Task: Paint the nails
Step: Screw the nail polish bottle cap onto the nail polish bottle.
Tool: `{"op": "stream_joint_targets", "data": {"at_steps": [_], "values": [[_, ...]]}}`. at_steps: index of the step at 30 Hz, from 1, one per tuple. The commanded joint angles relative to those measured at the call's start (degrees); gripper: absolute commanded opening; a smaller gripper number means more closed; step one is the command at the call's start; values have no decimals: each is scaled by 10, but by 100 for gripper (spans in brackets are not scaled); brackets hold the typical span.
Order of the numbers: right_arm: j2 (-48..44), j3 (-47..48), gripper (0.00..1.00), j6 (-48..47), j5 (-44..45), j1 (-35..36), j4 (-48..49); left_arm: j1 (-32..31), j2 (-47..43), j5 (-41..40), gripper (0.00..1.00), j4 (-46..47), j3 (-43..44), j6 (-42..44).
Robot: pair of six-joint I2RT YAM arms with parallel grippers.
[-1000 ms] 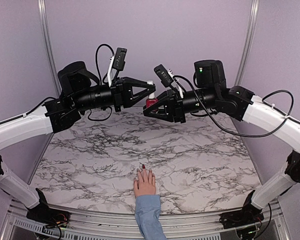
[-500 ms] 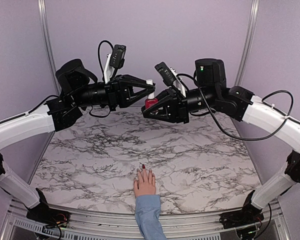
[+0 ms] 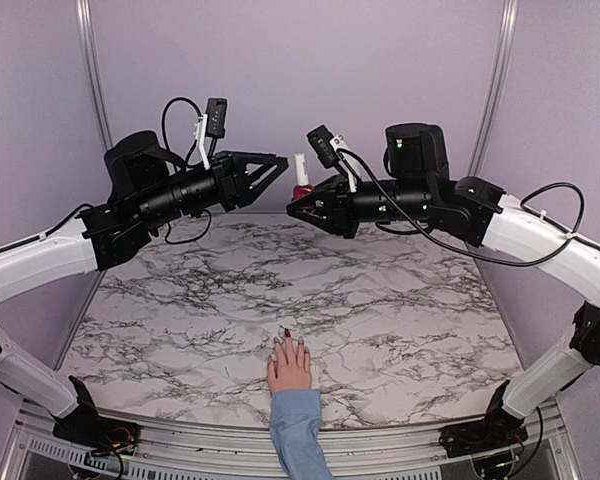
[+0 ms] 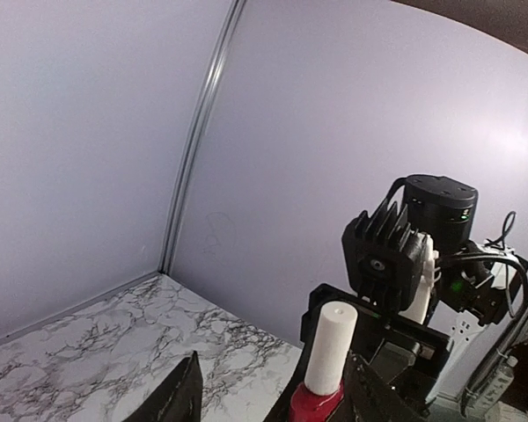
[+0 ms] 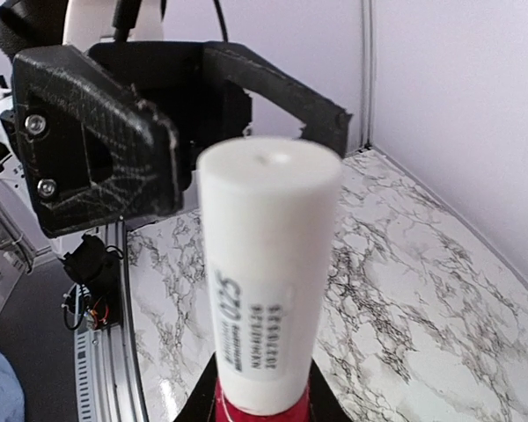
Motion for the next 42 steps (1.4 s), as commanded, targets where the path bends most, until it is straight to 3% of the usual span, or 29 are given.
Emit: {"op": "stream_joint_targets", "data": {"at_steps": [1, 9, 24, 28, 36, 42], "values": [[4, 7, 0, 36, 124, 4, -2, -9, -9, -101, 55, -41, 3, 5], [22, 22, 0, 56, 185, 5, -24, -53, 49, -186, 54, -136, 78, 33], [35, 28, 0, 66, 182, 5, -22, -66, 114, -225, 46, -153, 134, 21], [40, 33, 0, 62, 178, 5, -23, -66, 121, -228, 37, -155, 142, 17], [42, 47, 0, 48, 144, 5, -23, -65, 107, -194, 6, -159, 131, 31], [19, 46, 0, 28, 82, 5, -1, -47, 80, -86, 0, -121, 88, 8]]}}
